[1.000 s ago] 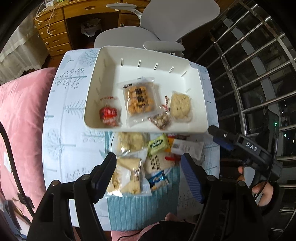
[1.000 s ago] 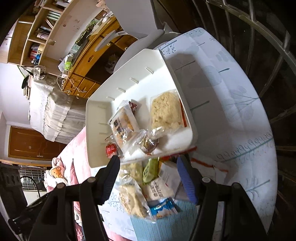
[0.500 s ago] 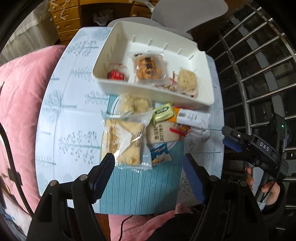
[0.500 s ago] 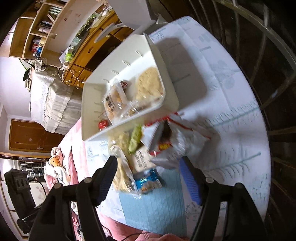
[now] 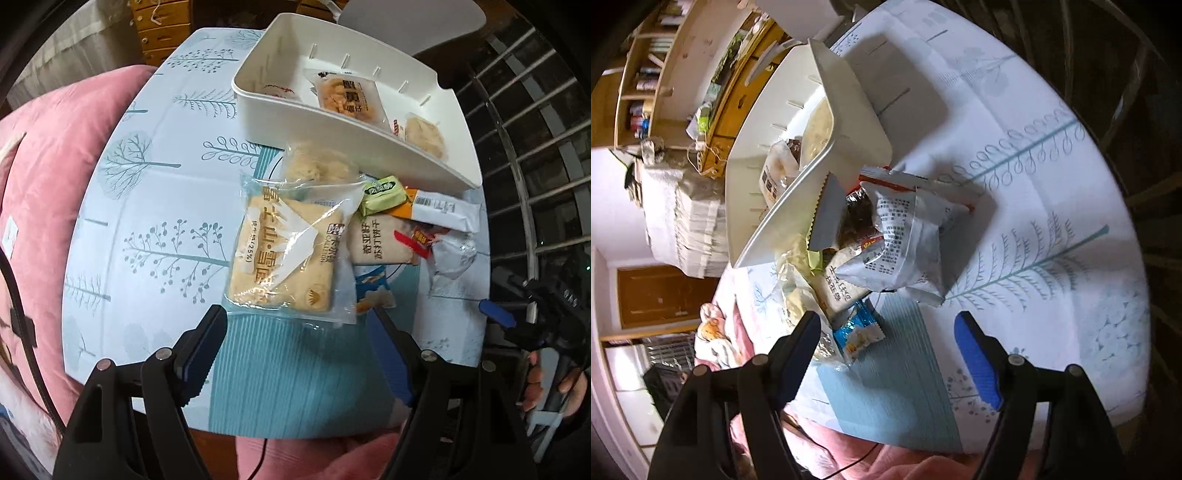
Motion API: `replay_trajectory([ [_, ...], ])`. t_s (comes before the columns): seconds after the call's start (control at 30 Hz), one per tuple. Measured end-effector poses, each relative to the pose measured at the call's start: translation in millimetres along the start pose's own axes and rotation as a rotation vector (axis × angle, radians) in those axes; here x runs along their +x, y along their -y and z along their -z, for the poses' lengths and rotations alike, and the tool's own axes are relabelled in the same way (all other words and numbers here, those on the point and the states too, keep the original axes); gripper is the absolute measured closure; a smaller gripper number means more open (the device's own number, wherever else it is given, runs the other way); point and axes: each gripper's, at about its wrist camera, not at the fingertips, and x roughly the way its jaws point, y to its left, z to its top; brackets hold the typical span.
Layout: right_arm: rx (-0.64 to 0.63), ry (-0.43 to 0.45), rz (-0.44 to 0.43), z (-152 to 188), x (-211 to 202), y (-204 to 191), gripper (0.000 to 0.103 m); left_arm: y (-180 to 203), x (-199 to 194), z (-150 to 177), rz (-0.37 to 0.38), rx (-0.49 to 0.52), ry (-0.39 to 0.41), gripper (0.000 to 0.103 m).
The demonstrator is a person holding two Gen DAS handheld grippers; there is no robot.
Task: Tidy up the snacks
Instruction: 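Grasp the white printed bag with the right tool while the left tool grasps the yellow bread bag, then lift and carry both held bags over the white tray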
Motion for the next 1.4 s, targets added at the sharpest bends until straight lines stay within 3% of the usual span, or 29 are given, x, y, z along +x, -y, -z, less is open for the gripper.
replay_trajectory([
  [0.1,0.044,0.021,-0.027,4,5,10,0.028,-1,12,-2,-0.012,0.019,-0.009,0.027],
  [0.27,0.094,0.051,-0.049,3,11,17,0.028,-6,39,-9,0.056,-0.005,-0.038,0.026],
  [0.33,0.092,0.057,-0.045,2,14,18,0.028,-7,51,-13,0.051,-0.005,-0.050,0.026],
  [0.5,0.101,0.058,-0.040,-3,23,18,0.028,-16,82,-21,0.052,-0.047,-0.126,0.024],
  [0.57,0.098,0.058,-0.027,-5,26,18,0.028,-20,89,-26,0.034,-0.047,-0.129,0.017],
  [0.9,0.112,0.066,0.017,-18,47,12,0.028,-11,111,-43,0.023,-0.016,-0.182,0.001],
  [1.4,0.114,0.064,0.102,-27,65,5,0.028,0,139,-79,-0.013,0.019,-0.214,0.000],
])
